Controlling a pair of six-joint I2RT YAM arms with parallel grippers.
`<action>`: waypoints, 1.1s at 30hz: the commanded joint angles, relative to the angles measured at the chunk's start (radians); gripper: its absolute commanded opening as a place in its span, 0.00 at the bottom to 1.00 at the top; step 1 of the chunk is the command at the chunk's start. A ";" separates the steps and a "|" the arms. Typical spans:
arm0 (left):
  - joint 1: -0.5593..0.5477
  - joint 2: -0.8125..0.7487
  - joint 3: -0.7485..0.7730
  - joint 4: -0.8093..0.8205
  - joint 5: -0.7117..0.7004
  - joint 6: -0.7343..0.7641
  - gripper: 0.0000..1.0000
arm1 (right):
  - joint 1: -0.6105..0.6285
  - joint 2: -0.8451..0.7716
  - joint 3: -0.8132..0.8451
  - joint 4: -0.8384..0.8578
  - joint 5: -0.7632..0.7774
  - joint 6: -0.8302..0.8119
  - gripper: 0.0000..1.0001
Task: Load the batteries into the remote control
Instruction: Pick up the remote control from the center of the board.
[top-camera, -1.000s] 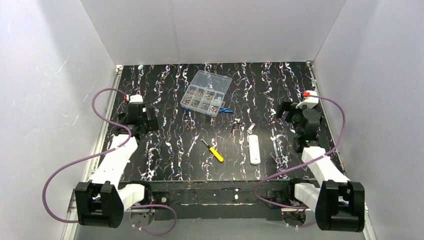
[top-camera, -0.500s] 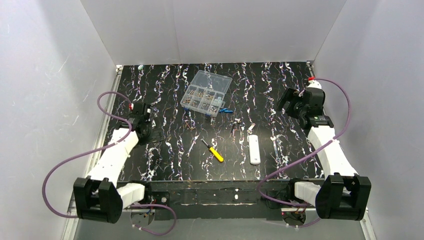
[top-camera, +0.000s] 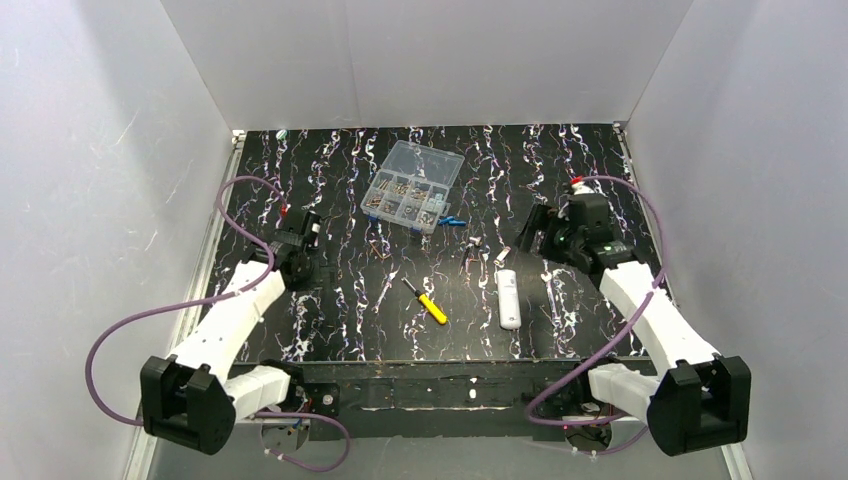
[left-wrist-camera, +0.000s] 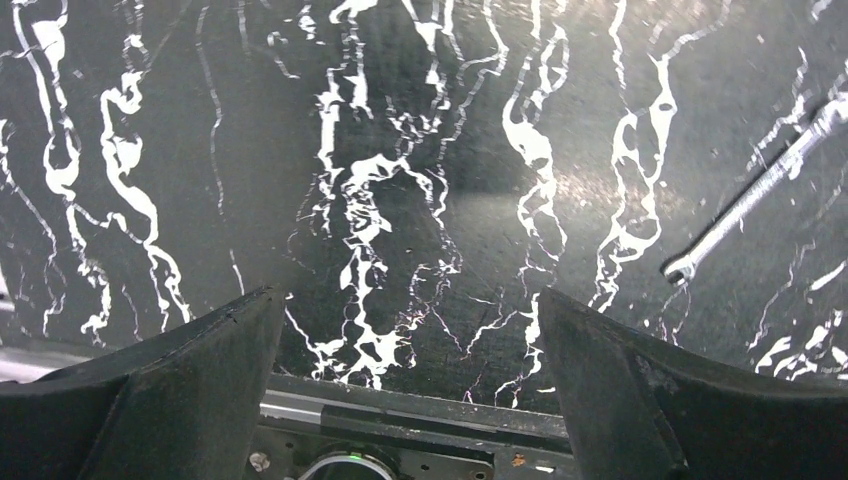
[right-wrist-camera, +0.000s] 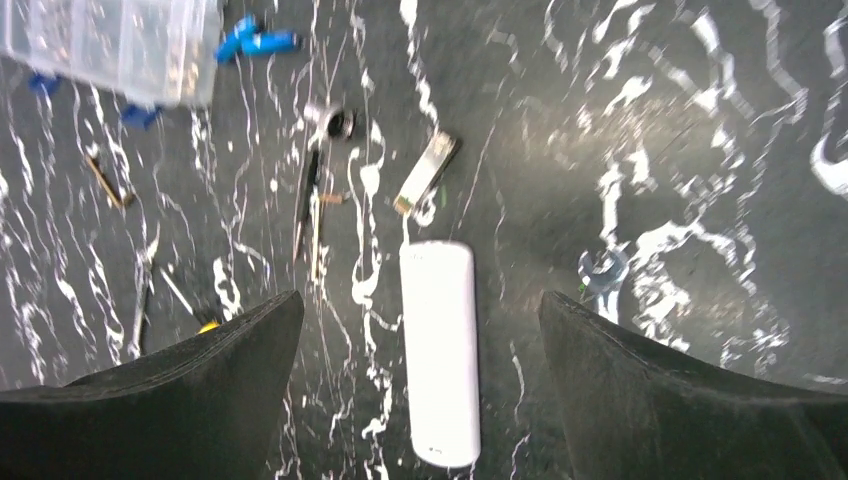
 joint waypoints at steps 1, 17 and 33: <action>-0.057 -0.072 -0.071 -0.017 0.025 0.076 1.00 | 0.106 -0.040 -0.043 -0.059 0.118 0.071 0.95; -0.093 -0.025 -0.092 0.093 0.182 0.017 0.99 | 0.229 -0.042 -0.162 -0.063 0.153 0.164 0.94; -0.083 0.088 0.126 0.154 0.290 -0.033 1.00 | 0.427 0.142 -0.144 -0.070 0.288 0.220 0.89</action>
